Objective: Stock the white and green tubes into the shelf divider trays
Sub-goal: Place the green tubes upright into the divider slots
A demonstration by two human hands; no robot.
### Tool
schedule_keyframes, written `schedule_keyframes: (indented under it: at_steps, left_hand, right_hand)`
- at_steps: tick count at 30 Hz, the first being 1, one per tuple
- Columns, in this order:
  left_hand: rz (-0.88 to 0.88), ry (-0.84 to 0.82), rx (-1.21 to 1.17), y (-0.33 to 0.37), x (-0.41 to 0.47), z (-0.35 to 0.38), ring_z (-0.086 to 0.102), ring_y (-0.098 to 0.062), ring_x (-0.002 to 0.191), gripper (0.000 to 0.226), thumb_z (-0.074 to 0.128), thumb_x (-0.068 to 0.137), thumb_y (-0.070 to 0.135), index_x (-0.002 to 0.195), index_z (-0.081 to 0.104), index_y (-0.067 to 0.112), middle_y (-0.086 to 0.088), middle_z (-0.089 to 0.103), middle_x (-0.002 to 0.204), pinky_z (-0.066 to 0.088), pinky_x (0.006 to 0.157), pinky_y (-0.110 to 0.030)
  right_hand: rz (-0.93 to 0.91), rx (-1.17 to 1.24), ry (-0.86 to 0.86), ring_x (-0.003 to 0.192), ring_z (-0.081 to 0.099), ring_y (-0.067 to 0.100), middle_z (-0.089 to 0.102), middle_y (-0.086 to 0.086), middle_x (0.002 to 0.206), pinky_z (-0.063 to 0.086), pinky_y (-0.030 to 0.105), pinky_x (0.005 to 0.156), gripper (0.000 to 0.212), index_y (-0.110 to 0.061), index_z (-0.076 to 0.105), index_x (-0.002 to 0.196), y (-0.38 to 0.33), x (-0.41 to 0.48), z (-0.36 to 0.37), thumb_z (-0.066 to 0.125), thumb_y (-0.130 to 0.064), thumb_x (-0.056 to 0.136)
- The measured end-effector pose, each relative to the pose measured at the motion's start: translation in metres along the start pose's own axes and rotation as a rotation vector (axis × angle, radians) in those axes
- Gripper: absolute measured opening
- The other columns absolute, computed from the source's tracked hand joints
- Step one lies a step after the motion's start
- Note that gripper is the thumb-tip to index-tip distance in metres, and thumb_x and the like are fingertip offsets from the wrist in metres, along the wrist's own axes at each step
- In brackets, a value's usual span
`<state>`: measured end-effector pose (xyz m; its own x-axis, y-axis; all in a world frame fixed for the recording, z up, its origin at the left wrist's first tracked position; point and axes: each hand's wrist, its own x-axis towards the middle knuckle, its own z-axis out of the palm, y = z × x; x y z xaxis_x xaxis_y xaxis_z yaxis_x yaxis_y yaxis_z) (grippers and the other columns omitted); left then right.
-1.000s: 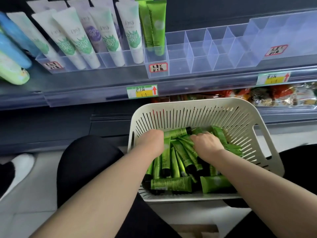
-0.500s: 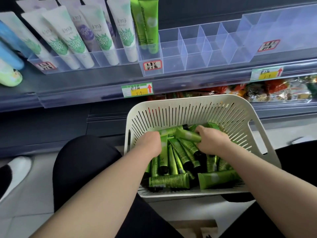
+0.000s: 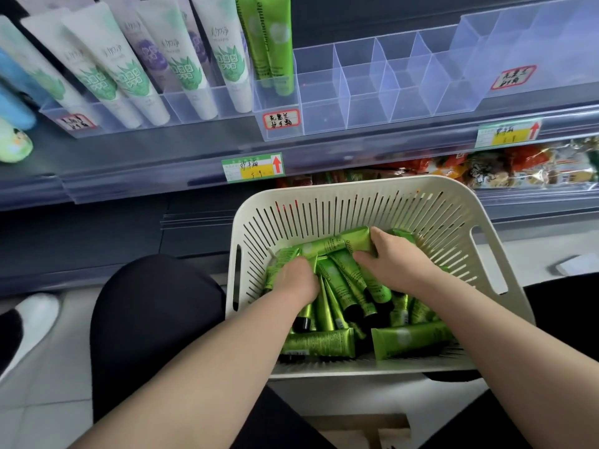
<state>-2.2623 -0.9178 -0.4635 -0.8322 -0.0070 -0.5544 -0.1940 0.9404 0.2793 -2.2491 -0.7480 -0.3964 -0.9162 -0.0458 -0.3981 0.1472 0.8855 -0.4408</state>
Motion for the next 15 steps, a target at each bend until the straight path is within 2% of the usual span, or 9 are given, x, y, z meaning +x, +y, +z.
schedule_keyframes:
  at_steps: [2, 4, 7, 8, 10, 12, 15]
  left_hand:
    - [-0.016, 0.026, 0.005, 0.0, 0.001, 0.002, 0.064, -0.024, 0.089, 0.039, 0.056, 0.094, 0.008, 0.132, 0.048, 0.002, -0.007, 0.06, 0.1, 0.056, 0.074, -0.035]
    - [-0.026, 0.023, -0.03, 0.002, 0.001, 0.002, 0.065, -0.023, 0.085, 0.042, 0.061, 0.093, 0.015, 0.131, 0.047, 0.003, -0.004, 0.061, 0.096, 0.057, 0.076, -0.038]
    - [-0.029, -0.058, -0.105, 0.002, 0.001, -0.004, 0.063, -0.02, 0.085, 0.042, 0.072, 0.085, 0.032, 0.115, 0.055, 0.008, -0.003, 0.062, 0.095, 0.056, 0.08, -0.036]
    - [-0.021, -0.077, -0.112, 0.003, 0.0, -0.006, 0.063, -0.021, 0.09, 0.047, 0.075, 0.082, 0.036, 0.116, 0.057, 0.009, -0.005, 0.063, 0.103, 0.054, 0.081, -0.033]
    - [0.027, -0.051, -0.114, 0.003, -0.003, -0.01, 0.061, -0.023, 0.1, 0.057, 0.075, 0.08, 0.043, 0.123, 0.058, 0.01, -0.005, 0.062, 0.115, 0.049, 0.081, -0.031]
    - [0.103, 0.028, -0.116, 0.005, -0.016, -0.015, 0.059, -0.021, 0.094, 0.046, 0.071, 0.083, 0.046, 0.115, 0.061, 0.014, 0.0, 0.061, 0.105, 0.049, 0.079, -0.032]
    - [0.225, 0.153, -0.17, 0.008, -0.038, -0.03, 0.061, -0.014, 0.079, 0.029, 0.07, 0.086, 0.039, 0.105, 0.056, 0.024, 0.007, 0.062, 0.091, 0.052, 0.068, -0.031]
  right_hand:
    - [-0.013, -0.028, -0.02, 0.08, 0.057, 0.023, 0.058, 0.002, 0.087, 0.051, 0.04, 0.071, 0.025, -0.014, 0.044, 0.097, -0.001, 0.0, 0.0, 0.05, -0.038, 0.095]
    - [-0.017, -0.067, -0.01, 0.08, 0.055, 0.022, 0.056, 0.001, 0.086, 0.05, 0.039, 0.07, 0.024, -0.014, 0.044, 0.096, -0.001, 0.0, 0.0, 0.05, -0.037, 0.095]
    - [-0.013, -0.091, 0.031, 0.084, 0.056, 0.022, 0.059, 0.0, 0.094, 0.052, 0.039, 0.071, 0.035, -0.012, 0.045, 0.116, 0.001, 0.0, 0.0, 0.052, -0.039, 0.094]
    - [-0.014, -0.091, 0.043, 0.086, 0.057, 0.023, 0.06, 0.001, 0.097, 0.052, 0.039, 0.072, 0.042, -0.012, 0.042, 0.124, 0.002, 0.0, -0.001, 0.052, -0.039, 0.093]
    - [-0.031, -0.088, 0.052, 0.087, 0.059, 0.024, 0.062, 0.002, 0.098, 0.053, 0.039, 0.072, 0.045, -0.014, 0.041, 0.128, 0.001, -0.002, -0.002, 0.053, -0.039, 0.092]
    - [-0.051, -0.091, 0.062, 0.086, 0.059, 0.024, 0.062, 0.001, 0.096, 0.052, 0.037, 0.07, 0.039, -0.016, 0.043, 0.122, -0.001, -0.004, -0.004, 0.052, -0.04, 0.092]
    - [-0.091, -0.072, 0.128, 0.093, 0.061, 0.028, 0.063, 0.005, 0.101, 0.051, 0.037, 0.073, 0.033, -0.016, 0.047, 0.115, -0.006, -0.011, -0.012, 0.052, -0.039, 0.092]
